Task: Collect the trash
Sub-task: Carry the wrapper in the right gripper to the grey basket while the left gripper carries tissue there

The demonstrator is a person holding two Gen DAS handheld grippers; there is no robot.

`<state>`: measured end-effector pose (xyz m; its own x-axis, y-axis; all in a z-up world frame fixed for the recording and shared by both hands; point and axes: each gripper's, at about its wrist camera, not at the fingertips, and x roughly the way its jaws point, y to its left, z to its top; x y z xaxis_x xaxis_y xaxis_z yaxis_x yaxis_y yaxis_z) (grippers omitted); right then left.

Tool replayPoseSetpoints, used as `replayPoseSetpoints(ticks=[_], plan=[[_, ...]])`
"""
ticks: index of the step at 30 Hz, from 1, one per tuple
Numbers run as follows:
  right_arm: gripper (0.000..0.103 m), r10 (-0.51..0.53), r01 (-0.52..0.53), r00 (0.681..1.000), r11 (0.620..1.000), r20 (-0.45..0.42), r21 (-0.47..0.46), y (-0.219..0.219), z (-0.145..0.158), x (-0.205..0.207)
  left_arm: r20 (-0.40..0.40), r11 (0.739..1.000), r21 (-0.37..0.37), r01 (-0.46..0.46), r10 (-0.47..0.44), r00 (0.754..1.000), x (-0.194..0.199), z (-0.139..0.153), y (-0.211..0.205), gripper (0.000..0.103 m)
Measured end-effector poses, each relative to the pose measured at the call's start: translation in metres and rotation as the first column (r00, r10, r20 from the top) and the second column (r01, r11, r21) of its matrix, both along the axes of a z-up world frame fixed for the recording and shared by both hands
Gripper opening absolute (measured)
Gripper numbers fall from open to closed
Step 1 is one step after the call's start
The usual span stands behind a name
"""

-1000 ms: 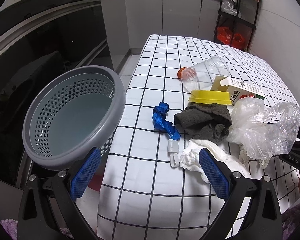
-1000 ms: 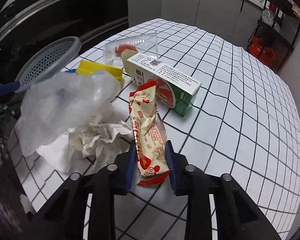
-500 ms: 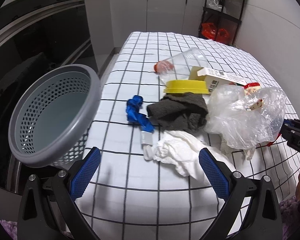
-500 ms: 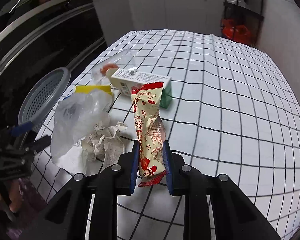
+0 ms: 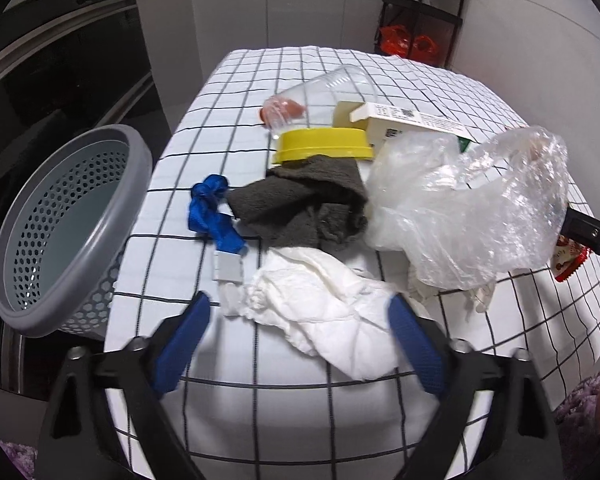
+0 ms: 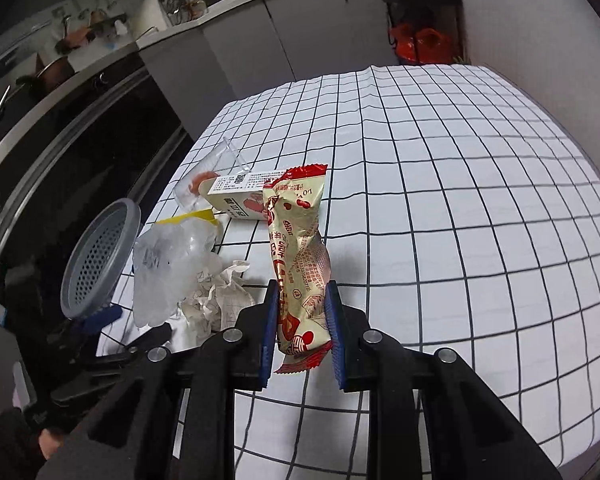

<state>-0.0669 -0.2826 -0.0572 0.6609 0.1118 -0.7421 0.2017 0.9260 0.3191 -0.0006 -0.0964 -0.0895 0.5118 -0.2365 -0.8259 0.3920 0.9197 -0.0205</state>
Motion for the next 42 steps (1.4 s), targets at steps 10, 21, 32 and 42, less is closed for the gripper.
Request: replayPoseSetpoints(ticks=[10,21,32,42], plan=[[0.022,0.028,-0.028,1.000,1.000,0.006,-0.006,0.011,0.003,0.008,-0.031,0.997,-0.050,0.056,-0.058,0.998,-0.006,0.000,0.000,0.011],[0.022,0.013,-0.013,0.998,1.000,0.061,0.007,0.012,0.023,0.004,0.084,0.994,-0.108,0.036,-0.027,0.996,-0.015,0.053,0.038,0.009],[0.022,0.088,-0.087,0.986,0.996,0.140,-0.016,0.057,0.071,0.024,0.224,0.989,-0.118,-0.093,0.118,0.968,0.022,0.119,0.103,0.009],[0.022,0.282,-0.281,0.944,0.959,0.171,-0.032,0.154,0.088,0.090,0.229,0.965,-0.074,-0.254,0.264,0.937,0.081,0.109,0.169,0.010]])
